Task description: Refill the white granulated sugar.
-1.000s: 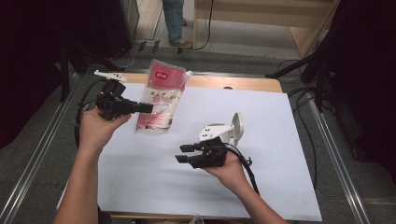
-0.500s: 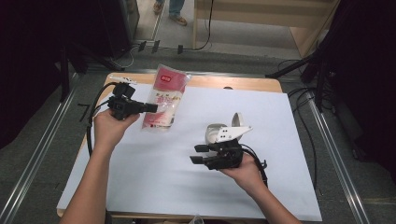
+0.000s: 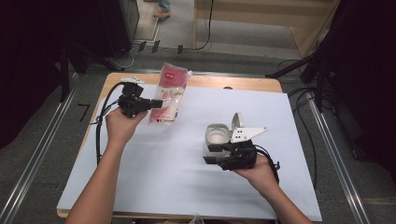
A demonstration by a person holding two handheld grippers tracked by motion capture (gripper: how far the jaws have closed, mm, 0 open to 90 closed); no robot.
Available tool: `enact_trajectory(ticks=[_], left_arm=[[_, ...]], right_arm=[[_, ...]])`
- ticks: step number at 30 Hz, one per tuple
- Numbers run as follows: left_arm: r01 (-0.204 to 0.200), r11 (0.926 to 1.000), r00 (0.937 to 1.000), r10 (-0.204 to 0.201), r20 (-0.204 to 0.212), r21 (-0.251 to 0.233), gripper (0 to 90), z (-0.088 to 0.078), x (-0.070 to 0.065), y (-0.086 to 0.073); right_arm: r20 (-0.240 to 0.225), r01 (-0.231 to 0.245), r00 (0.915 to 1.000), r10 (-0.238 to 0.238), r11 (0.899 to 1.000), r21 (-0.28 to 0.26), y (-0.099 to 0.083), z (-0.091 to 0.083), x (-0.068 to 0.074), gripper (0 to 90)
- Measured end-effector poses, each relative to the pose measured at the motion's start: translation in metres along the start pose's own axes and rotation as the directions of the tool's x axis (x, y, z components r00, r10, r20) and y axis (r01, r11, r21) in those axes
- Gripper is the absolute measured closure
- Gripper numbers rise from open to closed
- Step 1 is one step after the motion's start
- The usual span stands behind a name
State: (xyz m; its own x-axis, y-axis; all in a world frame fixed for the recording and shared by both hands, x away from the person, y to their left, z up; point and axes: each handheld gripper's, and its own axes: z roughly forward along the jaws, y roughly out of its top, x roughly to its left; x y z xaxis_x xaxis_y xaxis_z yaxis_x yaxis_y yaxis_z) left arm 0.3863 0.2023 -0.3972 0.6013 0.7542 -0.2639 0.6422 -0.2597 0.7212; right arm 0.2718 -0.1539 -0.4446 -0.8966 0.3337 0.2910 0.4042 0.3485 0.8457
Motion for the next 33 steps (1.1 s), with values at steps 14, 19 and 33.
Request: enact_trajectory(ticks=[14, 19, 33], left_arm=[[0.031, 0.9994, 0.9993, -0.031, 0.021, 0.015, 90.0, 0.002, 0.013, -0.019], [0.041, 0.9987, 0.9980, -0.042, 0.047, 0.029, 90.0, -0.001, 0.016, -0.026], [0.010, 0.9983, 0.9949, -0.016, 0.099, 0.058, 89.1, -0.014, 0.024, -0.049]], right_arm=[[0.030, -0.016, 0.9994, 0.017, 0.999, -0.031, -0.009, -0.017, -0.005, 53.0], [0.034, -0.017, 0.9993, 0.018, 0.999, -0.032, -0.010, -0.020, -0.005, 53.0], [0.093, 0.002, 0.9957, 0.002, 0.999, -0.045, -0.015, -0.033, -0.006, 52.6]])
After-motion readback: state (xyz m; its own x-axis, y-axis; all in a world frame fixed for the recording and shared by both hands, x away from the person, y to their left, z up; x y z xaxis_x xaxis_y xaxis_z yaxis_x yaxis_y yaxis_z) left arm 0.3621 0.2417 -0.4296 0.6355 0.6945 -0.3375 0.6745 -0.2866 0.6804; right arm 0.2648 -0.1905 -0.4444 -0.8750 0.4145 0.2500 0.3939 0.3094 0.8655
